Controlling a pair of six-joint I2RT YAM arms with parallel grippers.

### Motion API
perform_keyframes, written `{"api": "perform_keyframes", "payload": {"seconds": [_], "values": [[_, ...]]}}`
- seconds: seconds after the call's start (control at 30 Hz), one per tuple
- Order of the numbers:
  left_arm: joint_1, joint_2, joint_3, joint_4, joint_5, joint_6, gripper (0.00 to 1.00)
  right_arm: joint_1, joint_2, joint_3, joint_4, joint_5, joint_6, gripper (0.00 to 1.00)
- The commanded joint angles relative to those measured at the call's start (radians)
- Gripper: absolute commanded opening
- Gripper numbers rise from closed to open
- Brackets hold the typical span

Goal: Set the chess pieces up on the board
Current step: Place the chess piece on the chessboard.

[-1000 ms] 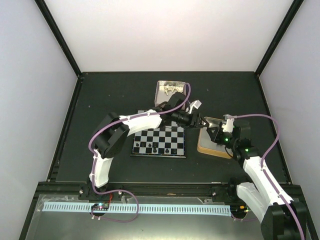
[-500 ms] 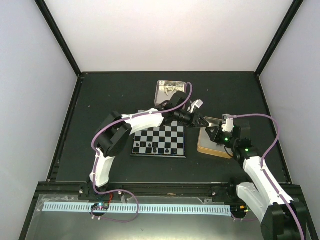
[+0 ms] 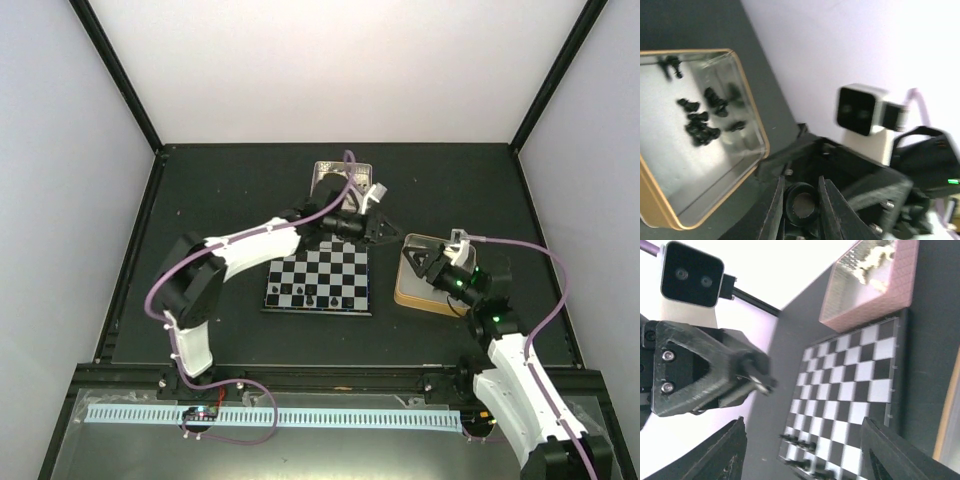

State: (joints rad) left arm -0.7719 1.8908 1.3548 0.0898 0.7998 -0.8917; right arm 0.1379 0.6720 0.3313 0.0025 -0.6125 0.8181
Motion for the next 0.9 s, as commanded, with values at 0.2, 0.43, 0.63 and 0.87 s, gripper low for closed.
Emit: {"api": "perform_keyframes", "payload": {"seconds": [0.2,0.43,0.63,0.87], "values": [[0.06,-0.188,-0.179,0.57,0.06,-0.532,0.08,0.01,0.084,0.033,0.646,-0.162,0.544,0.61],[0.063,-0.205,-0.195,0.678,0.028,-0.682,0.07,0.046,0.165,0.109,0.751,-0.205,0.593,0.49],[0.064,-0.209,-0.211,0.726,0.02,-0.748,0.07,0.072,0.194,0.119,0.776,-0.196,0.604,0.34],[0.065,-0.22,-0.224,0.74,0.017,-0.765,0.07,0.08,0.228,0.139,0.771,-0.192,0.597,0.31]]}}
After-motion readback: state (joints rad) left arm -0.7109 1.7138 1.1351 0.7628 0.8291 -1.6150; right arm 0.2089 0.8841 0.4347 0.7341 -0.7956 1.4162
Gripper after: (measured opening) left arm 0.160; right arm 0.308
